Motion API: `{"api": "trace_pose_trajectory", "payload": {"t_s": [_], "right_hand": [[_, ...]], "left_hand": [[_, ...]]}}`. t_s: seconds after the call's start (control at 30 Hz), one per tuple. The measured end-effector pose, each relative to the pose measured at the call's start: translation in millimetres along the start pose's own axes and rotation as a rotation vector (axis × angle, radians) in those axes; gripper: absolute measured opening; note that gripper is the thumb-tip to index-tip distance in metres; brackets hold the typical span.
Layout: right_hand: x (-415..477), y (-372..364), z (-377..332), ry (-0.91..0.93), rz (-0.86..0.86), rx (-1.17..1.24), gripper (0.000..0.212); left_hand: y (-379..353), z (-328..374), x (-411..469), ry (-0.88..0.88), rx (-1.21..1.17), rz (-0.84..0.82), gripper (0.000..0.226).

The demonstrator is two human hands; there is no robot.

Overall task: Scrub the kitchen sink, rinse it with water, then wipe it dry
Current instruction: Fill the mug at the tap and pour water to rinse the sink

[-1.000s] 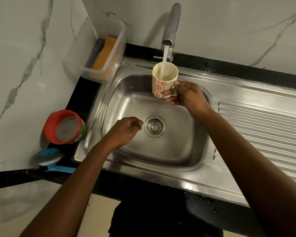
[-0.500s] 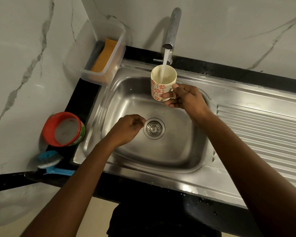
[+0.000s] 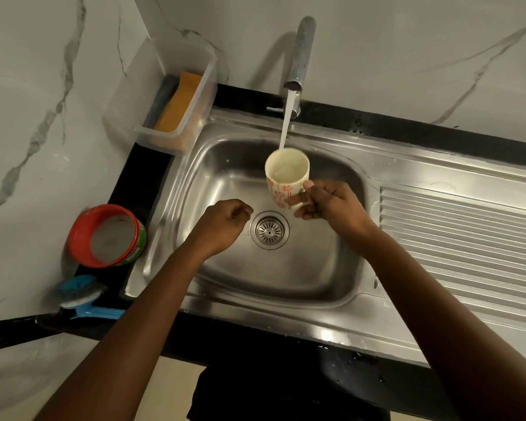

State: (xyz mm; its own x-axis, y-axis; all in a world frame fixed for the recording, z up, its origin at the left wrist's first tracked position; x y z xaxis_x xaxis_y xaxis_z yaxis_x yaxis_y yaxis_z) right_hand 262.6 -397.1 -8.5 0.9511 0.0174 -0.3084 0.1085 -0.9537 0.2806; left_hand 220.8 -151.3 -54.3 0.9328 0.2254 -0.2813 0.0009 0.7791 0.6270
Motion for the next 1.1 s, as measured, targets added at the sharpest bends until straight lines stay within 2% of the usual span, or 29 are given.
{"api": "trace_pose_trajectory", "payload": {"t_s": [0.17, 0.27, 0.33, 0.4, 0.53, 0.63, 0.8, 0.93, 1.03, 1.1], "right_hand": [[-26.7, -5.5, 32.6, -0.137, -0.083, -0.173, 0.031], [-30.7, -18.6, 34.8, -0.240, -0.167, -0.290, 0.028], [-26.9, -26.0, 31.6, -0.306, -0.152, -0.298, 0.029], [-21.6, -29.9, 29.2, -0.364, -0.040, -0.207, 0.030], [-15.7, -27.9, 32.2, -0.528, 0.239, 0.177, 0.027], [-27.8, -22.9, 45.7, -0.641, 0.354, 0.344, 0.025], [-66.3, -25.8, 56.3, -0.757, 0.264, 0.400, 0.021], [-68.6, -36.9, 50.6, -0.792, 0.193, 0.401, 0.028], [-57.0, -38.4, 42.3, -0.745, 0.220, 0.430, 0.031], [-50.6, -35.0, 37.2, -0.740, 0.289, 0.540, 0.038]], "left_hand": [[-2.2, -3.3, 2.7, -0.010, 0.039, 0.061, 0.026], [-2.0, -0.4, 10.2, -0.028, 0.067, 0.038, 0.025], [-1.3, 6.0, 17.3, -0.045, 0.078, 0.021, 0.026], [-1.2, 15.1, 24.2, -0.061, 0.083, 0.016, 0.027], [-7.4, 32.8, 34.4, -0.113, 0.093, 0.018, 0.029], [-15.5, 41.9, 36.0, -0.143, 0.090, 0.006, 0.031], [-27.0, 39.6, 32.8, -0.137, 0.076, -0.039, 0.028], [-27.8, 34.1, 31.1, -0.122, 0.108, -0.063, 0.029], [-23.3, 31.6, 30.3, -0.122, 0.119, -0.051, 0.029], [-21.2, 29.5, 28.4, -0.123, 0.118, -0.043, 0.029]]}}
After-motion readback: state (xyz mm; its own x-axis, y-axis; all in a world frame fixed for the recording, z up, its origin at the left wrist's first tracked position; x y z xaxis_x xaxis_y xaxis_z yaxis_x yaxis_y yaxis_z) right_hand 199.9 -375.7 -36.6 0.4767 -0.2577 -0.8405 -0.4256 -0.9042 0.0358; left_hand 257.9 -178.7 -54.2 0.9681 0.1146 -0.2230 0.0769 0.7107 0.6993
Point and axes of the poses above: each hand's wrist, its own x-axis towards the middle knuckle, its own y-axis out of the back of the hand, z = x × y, the point moved 1 cm from there along x, towards the middle knuckle, and after that the axes turned 15 degrees about z, right-handed, at the moved point
